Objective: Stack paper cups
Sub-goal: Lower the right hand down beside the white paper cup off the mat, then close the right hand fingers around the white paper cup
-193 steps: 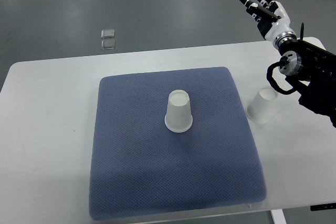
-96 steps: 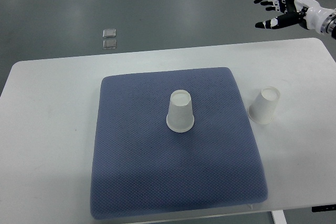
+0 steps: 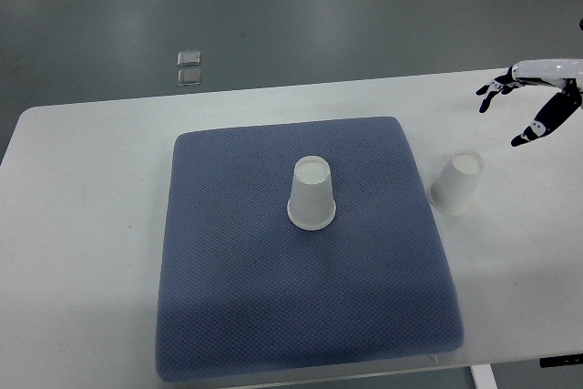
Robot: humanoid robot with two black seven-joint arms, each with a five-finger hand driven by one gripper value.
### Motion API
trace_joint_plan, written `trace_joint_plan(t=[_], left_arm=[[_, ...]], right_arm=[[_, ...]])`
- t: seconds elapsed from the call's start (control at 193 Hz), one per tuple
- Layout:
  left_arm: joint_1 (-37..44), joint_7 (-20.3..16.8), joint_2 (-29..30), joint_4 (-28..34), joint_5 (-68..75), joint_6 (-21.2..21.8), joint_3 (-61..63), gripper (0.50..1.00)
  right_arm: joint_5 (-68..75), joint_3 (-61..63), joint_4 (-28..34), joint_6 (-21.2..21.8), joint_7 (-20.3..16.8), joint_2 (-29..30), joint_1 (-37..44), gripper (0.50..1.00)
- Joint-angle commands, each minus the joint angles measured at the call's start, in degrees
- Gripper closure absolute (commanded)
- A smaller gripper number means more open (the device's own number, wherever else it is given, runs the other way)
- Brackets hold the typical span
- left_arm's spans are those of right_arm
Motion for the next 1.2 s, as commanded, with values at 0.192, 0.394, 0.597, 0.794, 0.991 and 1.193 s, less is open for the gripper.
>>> trace_joint_plan(t=[0.192,0.394,0.597,0.794,0.991,1.193], left_arm=[[0.0,0.0,0.0,0.0,0.0,0.0,0.0,0.500],[0.0,0.0,0.0,0.0,0.0,0.0,0.0,0.500],[0.0,0.0,0.0,0.0,0.0,0.0,0.0,0.500],[0.0,0.0,0.0,0.0,0.0,0.0,0.0,0.500],[0.0,0.0,0.0,0.0,0.1,0.0,0.0,0.500],[0.0,0.0,0.0,0.0,0.0,0.0,0.0,0.500]], right_arm=[[-8.4,-2.2,0.2,-5.9,-0.1,4.1,-0.7,0.585],[-9.0,-4.4,0.2,-8.5,-0.2,4.9,-0.8,0.587],[-11.9,-7.7,0.2,-12.5,-0.1,6.1,-1.0,0.587],[-12.0,-7.8,0.3,-13.2,-0.1,7.7,-1.1,0.589],[-12.7,-7.8,0.2,-14.6,-0.2,9.3,-3.8,0.591],[-14.0,-7.9,-0.7,-17.4,-0.5,10.5,-5.8,0.599]])
